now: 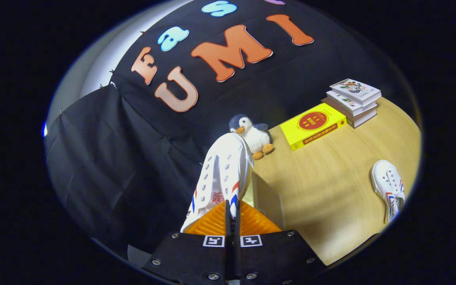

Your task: Open the storage box then place both shoes into the box .Put the left shoe in first, then the right shoe, with the right side of both shoes facing outward in a uniform manner.

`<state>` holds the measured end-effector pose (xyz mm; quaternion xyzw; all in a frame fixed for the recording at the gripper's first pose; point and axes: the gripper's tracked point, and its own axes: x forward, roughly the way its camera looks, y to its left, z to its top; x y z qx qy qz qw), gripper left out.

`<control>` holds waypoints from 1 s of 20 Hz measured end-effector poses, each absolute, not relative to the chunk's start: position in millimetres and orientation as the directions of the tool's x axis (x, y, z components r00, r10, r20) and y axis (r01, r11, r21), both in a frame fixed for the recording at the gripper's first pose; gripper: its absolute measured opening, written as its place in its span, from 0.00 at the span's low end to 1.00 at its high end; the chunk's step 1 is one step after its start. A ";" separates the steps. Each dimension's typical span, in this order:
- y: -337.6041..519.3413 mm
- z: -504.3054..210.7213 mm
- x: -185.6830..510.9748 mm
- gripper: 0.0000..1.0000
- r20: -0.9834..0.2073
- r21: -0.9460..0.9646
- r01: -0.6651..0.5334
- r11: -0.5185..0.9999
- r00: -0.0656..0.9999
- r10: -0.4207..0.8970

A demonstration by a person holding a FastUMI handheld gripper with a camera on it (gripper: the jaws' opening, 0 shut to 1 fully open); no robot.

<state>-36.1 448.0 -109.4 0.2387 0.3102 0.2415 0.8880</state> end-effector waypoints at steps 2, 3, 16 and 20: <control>476.0 -125.1 -45.5 0.00 -0.468 0.558 -0.296 0.775 0.659 0.589; 487.4 -132.8 -48.0 0.00 -0.485 0.543 -0.304 0.783 0.648 0.587; 542.9 -213.6 -59.8 0.01 -0.665 0.390 -0.253 0.885 0.587 0.461; 548.5 -198.3 -60.3 0.42 -0.637 0.419 -0.269 0.867 0.593 0.492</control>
